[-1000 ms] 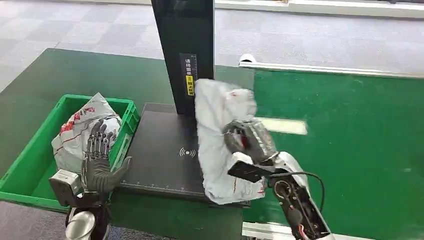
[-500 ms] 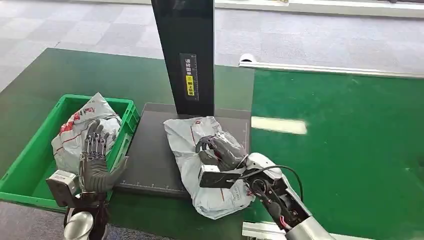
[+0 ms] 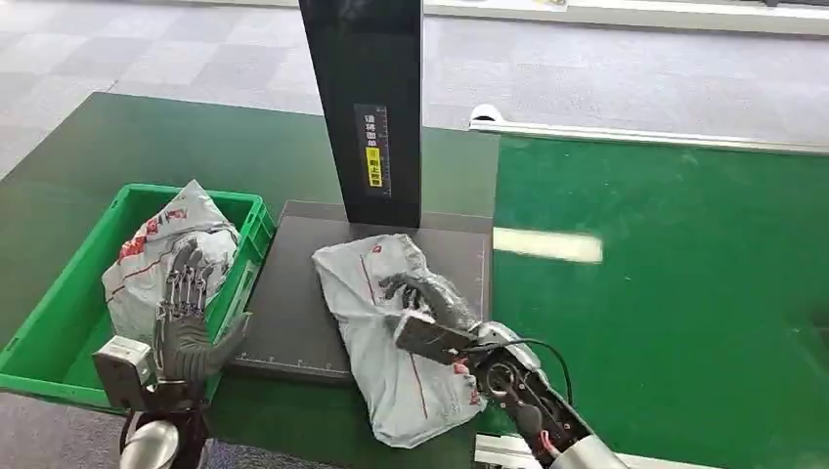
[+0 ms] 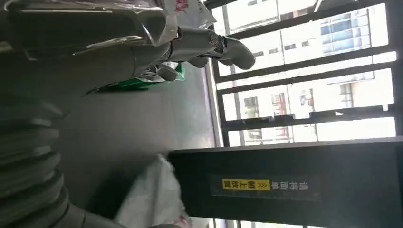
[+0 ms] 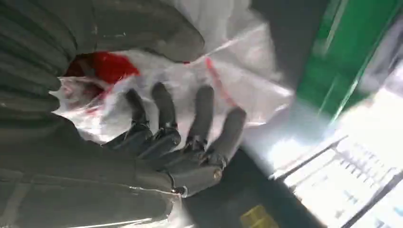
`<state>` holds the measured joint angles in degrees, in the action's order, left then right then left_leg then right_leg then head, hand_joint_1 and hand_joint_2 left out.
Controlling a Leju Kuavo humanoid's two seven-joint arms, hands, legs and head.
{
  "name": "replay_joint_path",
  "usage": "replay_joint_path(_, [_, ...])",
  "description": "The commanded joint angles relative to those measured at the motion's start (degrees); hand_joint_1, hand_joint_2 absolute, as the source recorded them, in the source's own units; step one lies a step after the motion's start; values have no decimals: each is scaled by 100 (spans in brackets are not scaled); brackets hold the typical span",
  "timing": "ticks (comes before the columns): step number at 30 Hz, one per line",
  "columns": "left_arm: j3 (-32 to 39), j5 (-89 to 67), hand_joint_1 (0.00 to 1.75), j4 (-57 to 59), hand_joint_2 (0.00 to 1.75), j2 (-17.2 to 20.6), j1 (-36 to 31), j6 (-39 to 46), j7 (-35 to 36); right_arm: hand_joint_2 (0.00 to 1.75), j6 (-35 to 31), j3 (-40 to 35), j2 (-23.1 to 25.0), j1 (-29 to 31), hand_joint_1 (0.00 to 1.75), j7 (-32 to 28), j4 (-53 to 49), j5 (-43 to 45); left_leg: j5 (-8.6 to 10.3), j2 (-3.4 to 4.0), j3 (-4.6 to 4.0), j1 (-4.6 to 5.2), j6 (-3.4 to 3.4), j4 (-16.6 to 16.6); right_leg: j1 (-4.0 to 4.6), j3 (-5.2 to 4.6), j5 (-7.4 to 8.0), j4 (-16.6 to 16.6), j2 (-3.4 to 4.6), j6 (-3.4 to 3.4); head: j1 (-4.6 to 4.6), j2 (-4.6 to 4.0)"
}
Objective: Moved the parcel from conveyor to table for the left to box.
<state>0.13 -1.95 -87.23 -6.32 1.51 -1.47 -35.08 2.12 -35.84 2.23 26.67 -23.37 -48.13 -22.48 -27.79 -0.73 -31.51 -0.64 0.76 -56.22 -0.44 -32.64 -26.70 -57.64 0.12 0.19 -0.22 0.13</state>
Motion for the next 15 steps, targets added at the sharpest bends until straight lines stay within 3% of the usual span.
replay_joint_path(1, [51,-62,0,177,175,-60,-56,-57,54,175,804,1116,-184,-415,0,-164,-411,879,0,12,-2,4,-4,2,-3,-2,4,3,7,2,-2,2])
replay_joint_path(3, [-1,-88,0,296,175,-41,-127,-104,66,175,1585,1236,-282,-479,0,-338,-443,1549,2,10,3,9,-3,8,-8,-1,5,6,3,0,-4,2])
replay_joint_path(11, [-1,-96,0,274,175,-17,-83,-109,63,175,1621,1222,-312,-459,0,-398,-532,1662,-1,10,7,4,-4,3,-3,-1,4,8,7,1,-4,0])
replay_joint_path(15, [2,-106,0,203,175,-9,14,-123,62,175,1656,1506,-245,-477,0,-513,-736,2131,1,16,6,5,-5,6,-3,-3,7,11,11,2,-4,0])
